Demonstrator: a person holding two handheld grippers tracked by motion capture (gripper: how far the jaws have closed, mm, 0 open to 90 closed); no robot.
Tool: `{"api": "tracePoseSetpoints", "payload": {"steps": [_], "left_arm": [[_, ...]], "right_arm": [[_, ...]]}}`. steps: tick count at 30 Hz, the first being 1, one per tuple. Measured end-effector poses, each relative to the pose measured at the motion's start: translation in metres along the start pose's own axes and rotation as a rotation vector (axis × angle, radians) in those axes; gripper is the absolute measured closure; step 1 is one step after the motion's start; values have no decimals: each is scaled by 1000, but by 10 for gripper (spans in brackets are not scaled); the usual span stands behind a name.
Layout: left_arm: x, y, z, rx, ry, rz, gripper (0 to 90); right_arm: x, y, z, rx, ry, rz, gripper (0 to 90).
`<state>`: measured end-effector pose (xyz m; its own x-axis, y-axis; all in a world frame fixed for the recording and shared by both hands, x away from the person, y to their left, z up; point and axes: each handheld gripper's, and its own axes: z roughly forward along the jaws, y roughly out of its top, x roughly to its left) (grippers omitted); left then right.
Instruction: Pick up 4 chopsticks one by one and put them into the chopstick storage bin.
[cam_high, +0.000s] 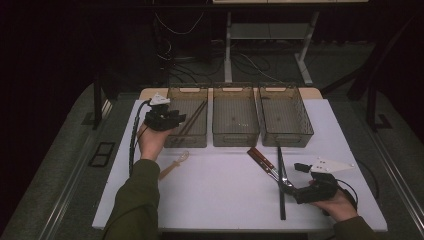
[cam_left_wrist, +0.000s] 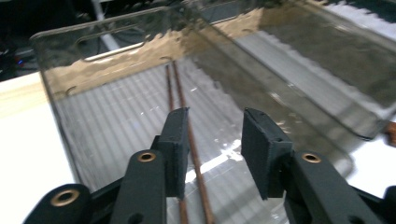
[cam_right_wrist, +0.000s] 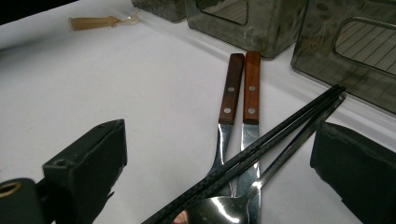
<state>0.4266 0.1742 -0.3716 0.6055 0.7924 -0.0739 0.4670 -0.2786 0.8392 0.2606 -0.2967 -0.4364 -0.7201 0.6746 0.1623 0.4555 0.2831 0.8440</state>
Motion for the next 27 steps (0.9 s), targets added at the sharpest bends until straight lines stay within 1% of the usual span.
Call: {"api": "tracePoseSetpoints", "payload": {"steps": [3,9,12,15,19,22,23,24,25,27], "left_arm": [[-6,-1,-6,-14,-30,16,552],[-18,-7,-14,-11,-94,53,498],[-25,-13,-15,-1,-137,63,465],[-32,-21,-16,-3,-168,73,446],[-38,-29,-16,16,-190,90,415],[-41,-34,-19,7,-213,81,404],[-42,-35,-19,12,-221,87,392],[-44,-35,-21,19,-222,100,378],[-45,-36,-22,20,-221,105,370],[-48,-39,-26,12,-234,101,364]], "right_arm": [[0,0,0,1,-1,-1,40],[0,0,0,0,-3,-1,40],[0,0,0,2,-3,0,40],[0,0,1,3,-3,-2,40],[-1,0,1,3,-4,0,40],[0,0,0,3,-4,1,40],[0,0,0,3,-4,1,40],[0,0,0,1,-5,2,40],[0,0,0,0,-6,2,40],[0,0,0,0,-6,3,40]]}}
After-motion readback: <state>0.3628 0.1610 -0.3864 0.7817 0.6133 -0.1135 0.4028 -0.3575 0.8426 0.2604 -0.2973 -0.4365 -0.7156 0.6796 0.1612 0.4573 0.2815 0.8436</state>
